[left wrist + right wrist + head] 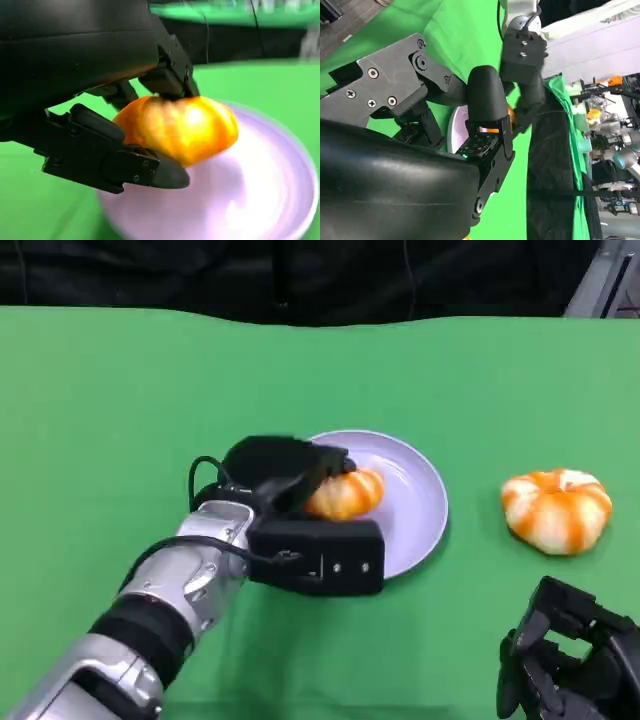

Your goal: Grasp the bread from the table and place it into the plate.

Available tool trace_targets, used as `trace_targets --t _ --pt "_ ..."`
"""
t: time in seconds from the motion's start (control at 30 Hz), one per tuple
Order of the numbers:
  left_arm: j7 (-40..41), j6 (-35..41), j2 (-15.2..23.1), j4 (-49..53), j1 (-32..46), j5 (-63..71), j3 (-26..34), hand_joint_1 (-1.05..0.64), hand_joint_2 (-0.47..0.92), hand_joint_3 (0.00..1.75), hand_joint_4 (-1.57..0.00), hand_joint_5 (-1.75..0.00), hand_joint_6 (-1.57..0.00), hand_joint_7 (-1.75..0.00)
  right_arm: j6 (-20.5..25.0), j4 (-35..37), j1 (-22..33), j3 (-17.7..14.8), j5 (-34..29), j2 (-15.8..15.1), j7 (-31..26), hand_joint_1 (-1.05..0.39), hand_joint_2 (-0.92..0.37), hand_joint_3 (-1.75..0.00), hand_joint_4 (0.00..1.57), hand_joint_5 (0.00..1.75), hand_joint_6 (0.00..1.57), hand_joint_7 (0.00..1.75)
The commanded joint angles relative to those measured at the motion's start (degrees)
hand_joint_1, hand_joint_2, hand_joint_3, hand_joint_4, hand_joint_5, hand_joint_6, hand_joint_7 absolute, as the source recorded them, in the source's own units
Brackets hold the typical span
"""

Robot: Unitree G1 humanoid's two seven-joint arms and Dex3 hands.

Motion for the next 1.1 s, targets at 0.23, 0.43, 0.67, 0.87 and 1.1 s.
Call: trace_targets --t 0.23,0.43,0.67,0.87,1.1 --pt "-6.5 3.0 3.8 -7.5 2.5 0.5 -2.2 -1.04 0.92 0.7 0.0 0.0 0.0 0.0 0.2 -0.7 0.2 0.1 -0.1 -0.1 -0.6 -0.16 -0.62 -1.07 0.91 1.75 0.79 1.6" --pt "-6.8 1.9 6.2 -13.5 7.1 -1.7 -0.2 -1.05 0.92 0.75 0.0 0.0 0.0 0.0 0.0 -0.8 0.4 0.4 -0.3 -0.1 -0.9 -0.16 -0.62 -1.08 0.91 1.75 0.79 1.6" --pt "-11.0 4.0 9.0 -27.9 14.3 -6.4 5.1 -0.83 0.92 0.52 0.0 0.0 -0.09 -0.03 0.7 -1.5 0.8 0.5 -0.3 0.0 -1.5 -0.16 -0.62 -1.07 0.9 1.75 0.79 1.59" --pt "-16.1 7.1 8.2 -47.2 26.3 -21.3 15.7 -0.03 0.92 0.4 -0.68 -1.17 -0.85 -0.08 0.8 -1.6 0.7 0.4 -0.2 -0.2 -1.5 -0.16 -0.62 -1.07 0.9 1.75 0.79 1.58" --pt "-24.7 9.3 7.6 -59.9 38.8 -45.4 27.1 -0.02 0.64 1.06 -0.86 -1.5 -0.93 -1.15 0.8 -0.3 -0.4 0.0 -0.4 -0.5 -1.4 -0.16 -0.63 -1.07 0.9 1.75 0.79 1.59"
